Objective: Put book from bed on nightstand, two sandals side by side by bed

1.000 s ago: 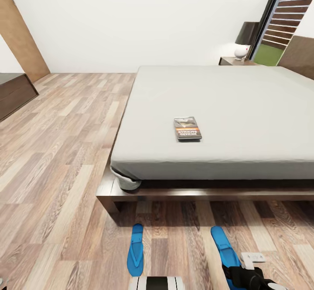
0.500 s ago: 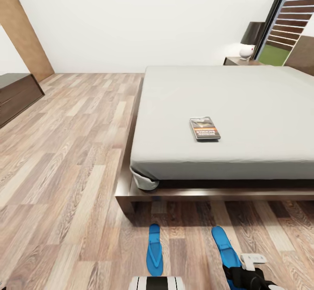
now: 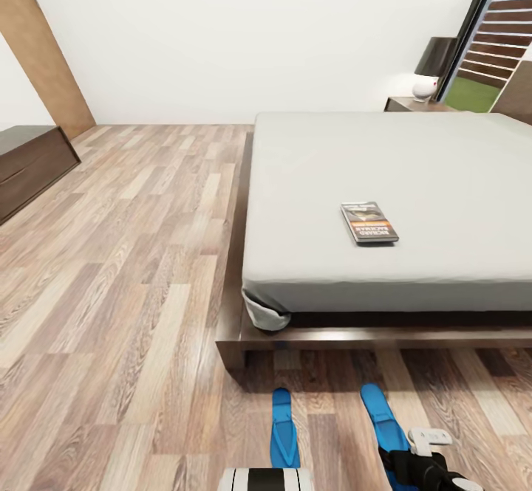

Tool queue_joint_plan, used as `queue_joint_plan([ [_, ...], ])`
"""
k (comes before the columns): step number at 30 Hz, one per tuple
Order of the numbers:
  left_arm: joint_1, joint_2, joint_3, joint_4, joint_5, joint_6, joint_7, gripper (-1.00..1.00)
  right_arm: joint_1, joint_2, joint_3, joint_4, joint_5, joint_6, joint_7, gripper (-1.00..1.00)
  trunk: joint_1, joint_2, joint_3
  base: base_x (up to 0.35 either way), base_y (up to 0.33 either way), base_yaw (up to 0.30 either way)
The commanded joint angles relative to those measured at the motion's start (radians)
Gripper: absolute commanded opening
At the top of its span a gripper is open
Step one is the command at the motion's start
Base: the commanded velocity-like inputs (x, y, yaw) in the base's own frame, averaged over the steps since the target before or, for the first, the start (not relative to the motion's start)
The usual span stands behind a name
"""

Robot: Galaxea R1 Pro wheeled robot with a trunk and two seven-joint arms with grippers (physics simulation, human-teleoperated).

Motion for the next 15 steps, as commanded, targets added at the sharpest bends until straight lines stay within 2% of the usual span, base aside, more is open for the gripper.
queue_joint_plan([
  [1, -0.001, 0.000, -0.008, 0.002, 0.011, -0.002, -0.006, 1.00, -0.005, -0.001, 0.002, 0.008, -0.008, 0.004, -0.006, -1.00, 0.000, 0.000, -0.001, 0.010, 0.032, 0.000],
  [6, -0.001, 0.000, -0.008, 0.004, 0.010, -0.002, -0.008, 1.00, -0.012, -0.001, 0.002, 0.028, -0.008, 0.000, -0.007, -1.00, 0.000, 0.000, -0.001, 0.005, 0.141, 0.000],
  [15, -0.001, 0.000, -0.008, 0.006, 0.009, -0.002, -0.008, 1.00, -0.030, -0.010, 0.002, 0.065, -0.008, -0.003, -0.009, -1.00, 0.000, 0.000, -0.001, 0.001, 0.263, 0.000],
])
